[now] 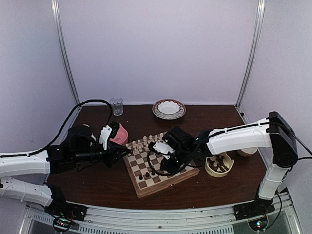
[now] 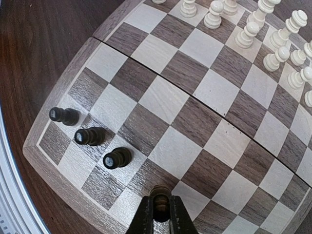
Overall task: Set up the chess pieces on the board
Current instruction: Place the pawn at d7.
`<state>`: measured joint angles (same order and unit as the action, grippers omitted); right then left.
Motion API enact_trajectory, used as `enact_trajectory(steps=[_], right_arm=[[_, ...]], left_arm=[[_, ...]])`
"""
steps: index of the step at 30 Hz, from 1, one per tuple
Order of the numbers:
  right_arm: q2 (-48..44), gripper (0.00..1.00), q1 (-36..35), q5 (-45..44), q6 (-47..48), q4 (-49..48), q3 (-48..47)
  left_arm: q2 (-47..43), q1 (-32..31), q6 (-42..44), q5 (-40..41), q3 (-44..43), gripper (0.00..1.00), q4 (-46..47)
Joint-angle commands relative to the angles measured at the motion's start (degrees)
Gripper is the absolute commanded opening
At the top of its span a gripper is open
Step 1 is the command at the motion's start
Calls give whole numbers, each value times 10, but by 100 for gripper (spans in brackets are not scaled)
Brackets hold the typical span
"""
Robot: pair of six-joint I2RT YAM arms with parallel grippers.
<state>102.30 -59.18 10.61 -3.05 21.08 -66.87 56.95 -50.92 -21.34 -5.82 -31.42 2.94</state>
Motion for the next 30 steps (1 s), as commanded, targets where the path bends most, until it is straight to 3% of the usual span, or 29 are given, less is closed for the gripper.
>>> enact_trajectory(steps=[1,20,24,30], right_arm=[[13,0,-7,-1,9,3,-21],[27,6,-17,-3,16,14,-33],[27,25,-18,-7,14,13,-32],[-8,44,-18,-13,7,-12,-10]], left_arm=[[-4,4,1,-8,-15,0,23],[-4,4,0,-9,-15,0,22],[-4,4,0,-9,-15,0,22],[-4,4,0,-8,-15,0,22]])
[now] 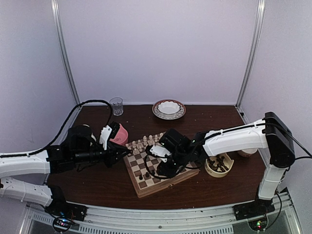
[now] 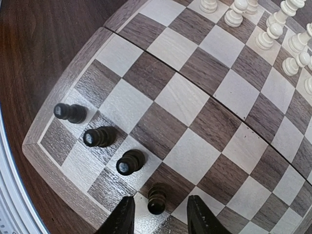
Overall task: Set up the chess pieces on the board
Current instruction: Place the pawn at d7, then adjust the pawn at d7.
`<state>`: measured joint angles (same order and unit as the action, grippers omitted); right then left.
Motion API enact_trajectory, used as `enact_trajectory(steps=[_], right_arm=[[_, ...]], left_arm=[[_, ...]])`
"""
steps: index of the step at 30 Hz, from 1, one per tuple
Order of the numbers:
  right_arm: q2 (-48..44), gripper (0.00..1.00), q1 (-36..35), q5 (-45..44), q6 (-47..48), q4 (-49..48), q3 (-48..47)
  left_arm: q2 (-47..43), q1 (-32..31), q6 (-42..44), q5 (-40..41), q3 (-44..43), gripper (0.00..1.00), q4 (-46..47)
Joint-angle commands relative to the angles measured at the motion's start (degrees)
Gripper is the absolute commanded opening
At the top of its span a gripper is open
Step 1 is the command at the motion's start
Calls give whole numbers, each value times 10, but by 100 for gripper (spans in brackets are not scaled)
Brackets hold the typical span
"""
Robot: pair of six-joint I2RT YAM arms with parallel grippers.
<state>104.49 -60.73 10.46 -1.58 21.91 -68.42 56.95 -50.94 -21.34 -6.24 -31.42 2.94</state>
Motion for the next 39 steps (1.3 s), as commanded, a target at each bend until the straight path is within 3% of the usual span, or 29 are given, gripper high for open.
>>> enact_trajectory(steps=[1,4,13,17,18,19,31,35,39], right_arm=[[-42,45,-4,-16,-9,-23,11],[-103,48,-4,-31,-26,-43,41],[-338,82,-4,-12,-134,-130,135],[-394,87,-4,-4,-198,-186,183],[-412,98,-4,-8,-207,-195,194],[-430,99,-4,-20,-213,-210,209],[-619,100,1,-113,-199,-243,308],[-632,100,18,-121,-208,-231,312],[-604,100,19,-63,-189,-250,313]], left_arm=[[-4,4,1,-2,-15,0,22],[-5,4,2,5,-14,0,21],[17,4,2,35,-23,0,10],[19,4,-5,74,-30,0,-8],[19,4,-5,75,-30,0,-8],[18,4,-5,73,-32,0,-10],[5,4,2,74,-35,0,-21],[10,4,-4,63,-35,0,-17],[3,4,-6,62,-33,0,-19]])
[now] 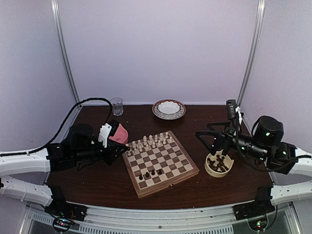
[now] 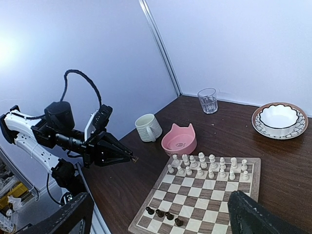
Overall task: Set up the chess pieces on the board
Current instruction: Adjust the pawn at d7.
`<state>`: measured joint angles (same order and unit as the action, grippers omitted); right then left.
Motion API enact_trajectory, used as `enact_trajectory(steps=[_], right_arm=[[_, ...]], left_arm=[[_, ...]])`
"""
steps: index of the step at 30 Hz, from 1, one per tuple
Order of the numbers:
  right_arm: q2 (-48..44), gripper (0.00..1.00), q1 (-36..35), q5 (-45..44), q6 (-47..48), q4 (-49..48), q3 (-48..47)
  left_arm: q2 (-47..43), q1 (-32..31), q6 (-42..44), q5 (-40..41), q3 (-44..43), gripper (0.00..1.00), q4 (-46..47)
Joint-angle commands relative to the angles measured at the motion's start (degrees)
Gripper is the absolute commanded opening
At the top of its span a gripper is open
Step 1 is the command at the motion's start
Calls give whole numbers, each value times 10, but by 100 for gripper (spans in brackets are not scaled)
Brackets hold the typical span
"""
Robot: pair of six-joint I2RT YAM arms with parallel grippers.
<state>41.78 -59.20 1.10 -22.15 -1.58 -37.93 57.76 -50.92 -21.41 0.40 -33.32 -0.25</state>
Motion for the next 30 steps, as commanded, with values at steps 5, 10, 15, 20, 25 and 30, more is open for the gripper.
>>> enact_trajectory(steps=[5,10,15,20,25,30], right_arm=[[77,99,4,97,44,-16,-6],[113,100,4,118,64,-20,-8],[144,100,4,77,95,2,-18],[156,99,4,3,109,11,-14],[157,99,4,-30,109,7,-6],[171,100,4,-32,100,-14,4]], left_arm=[[-14,4,-9,-25,-10,0,17],[-8,4,-7,-37,-11,0,22],[-12,4,13,-37,0,0,40],[-18,4,45,-23,26,0,73],[-51,4,23,-13,69,0,128],[-37,4,-4,-16,37,0,98]])
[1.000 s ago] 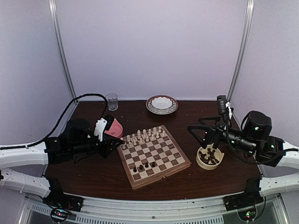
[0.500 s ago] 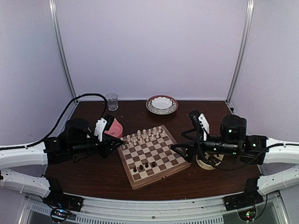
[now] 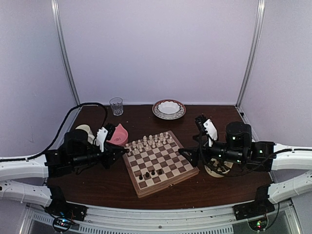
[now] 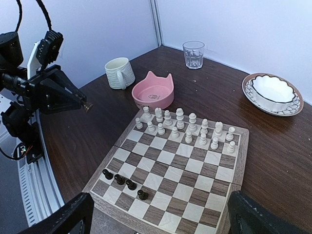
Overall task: Set up the chess pieces on the board
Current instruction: Adjust the pawn at d7.
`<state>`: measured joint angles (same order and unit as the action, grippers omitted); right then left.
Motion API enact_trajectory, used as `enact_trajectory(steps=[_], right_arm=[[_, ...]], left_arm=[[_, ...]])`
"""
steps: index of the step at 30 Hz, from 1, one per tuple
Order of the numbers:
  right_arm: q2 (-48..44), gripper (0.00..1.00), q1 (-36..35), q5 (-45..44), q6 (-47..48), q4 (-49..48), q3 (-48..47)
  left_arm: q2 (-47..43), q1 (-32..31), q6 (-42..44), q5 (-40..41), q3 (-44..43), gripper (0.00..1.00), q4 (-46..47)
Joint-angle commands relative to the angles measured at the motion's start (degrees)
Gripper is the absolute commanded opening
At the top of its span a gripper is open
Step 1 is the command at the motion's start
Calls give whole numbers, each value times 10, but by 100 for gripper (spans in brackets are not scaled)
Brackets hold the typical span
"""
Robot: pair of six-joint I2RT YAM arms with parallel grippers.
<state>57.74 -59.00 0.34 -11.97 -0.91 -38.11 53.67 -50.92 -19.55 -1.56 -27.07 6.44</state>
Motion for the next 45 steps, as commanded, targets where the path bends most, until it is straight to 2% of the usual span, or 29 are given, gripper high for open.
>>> enact_trajectory(steps=[1,9,18,32,36,39,42,45], right_arm=[[18,100,2,-23,-3,-25,7],[67,98,2,-17,2,-30,-8],[76,98,2,-25,7,-34,-8],[100,94,2,-10,14,-68,6],[91,93,2,-5,18,-79,15],[92,92,2,-44,-5,-79,11],[123,92,2,-64,-18,-28,-39],[168,89,0,-58,10,5,-94]], left_arm=[[8,4,-31,3,-27,0,32],[54,4,-57,26,-83,0,-3],[116,4,-68,-13,-116,0,17],[97,4,-30,-24,-121,0,8],[76,4,0,-15,-108,0,4],[50,4,8,15,-84,0,17],[23,4,-24,89,-30,0,63],[11,4,-16,94,0,0,90]])
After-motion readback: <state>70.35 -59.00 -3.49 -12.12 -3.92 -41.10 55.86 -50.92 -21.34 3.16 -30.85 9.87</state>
